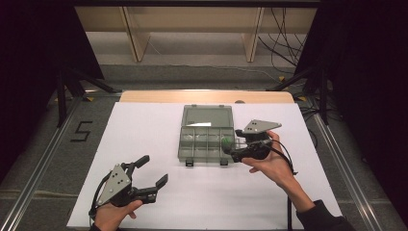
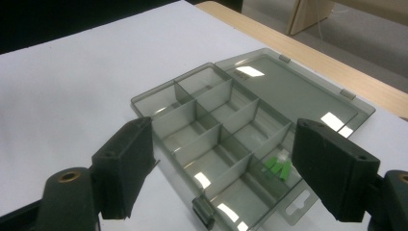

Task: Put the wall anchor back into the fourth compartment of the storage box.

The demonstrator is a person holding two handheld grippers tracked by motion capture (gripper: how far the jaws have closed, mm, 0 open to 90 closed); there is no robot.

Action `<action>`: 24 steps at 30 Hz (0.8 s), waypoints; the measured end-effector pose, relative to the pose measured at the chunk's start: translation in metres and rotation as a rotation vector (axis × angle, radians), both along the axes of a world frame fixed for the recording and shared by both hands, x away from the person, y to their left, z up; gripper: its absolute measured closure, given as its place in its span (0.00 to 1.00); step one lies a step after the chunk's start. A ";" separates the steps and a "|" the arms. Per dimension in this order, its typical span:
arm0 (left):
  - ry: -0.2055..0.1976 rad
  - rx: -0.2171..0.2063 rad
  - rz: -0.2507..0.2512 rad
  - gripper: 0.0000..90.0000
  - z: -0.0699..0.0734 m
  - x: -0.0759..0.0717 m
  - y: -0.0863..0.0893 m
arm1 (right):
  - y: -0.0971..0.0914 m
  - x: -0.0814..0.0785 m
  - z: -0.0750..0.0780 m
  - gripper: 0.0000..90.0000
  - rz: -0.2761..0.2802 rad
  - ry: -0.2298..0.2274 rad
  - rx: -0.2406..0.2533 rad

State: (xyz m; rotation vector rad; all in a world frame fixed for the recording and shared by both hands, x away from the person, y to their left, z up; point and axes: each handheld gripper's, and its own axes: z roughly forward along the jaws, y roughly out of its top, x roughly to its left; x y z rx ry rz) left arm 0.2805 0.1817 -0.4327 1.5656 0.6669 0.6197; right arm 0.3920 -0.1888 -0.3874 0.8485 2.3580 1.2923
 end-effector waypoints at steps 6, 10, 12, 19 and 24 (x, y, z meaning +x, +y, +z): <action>-0.002 0.006 -0.001 0.18 0.000 0.000 0.000 | -0.004 -0.012 -0.008 0.25 0.005 -0.010 0.028; -0.001 0.006 0.000 0.18 0.000 0.000 0.000 | -0.006 -0.020 -0.011 0.25 0.013 -0.002 0.053; -0.002 0.006 0.000 0.18 0.000 0.000 0.000 | -0.004 -0.022 -0.013 0.25 0.024 -0.008 0.076; 0.001 0.005 0.000 0.18 0.000 0.000 0.000 | -0.003 -0.032 -0.016 0.25 0.029 -0.022 0.112; 0.001 0.006 0.000 0.18 0.000 0.000 0.000 | -0.005 -0.036 -0.018 0.24 0.026 -0.025 0.125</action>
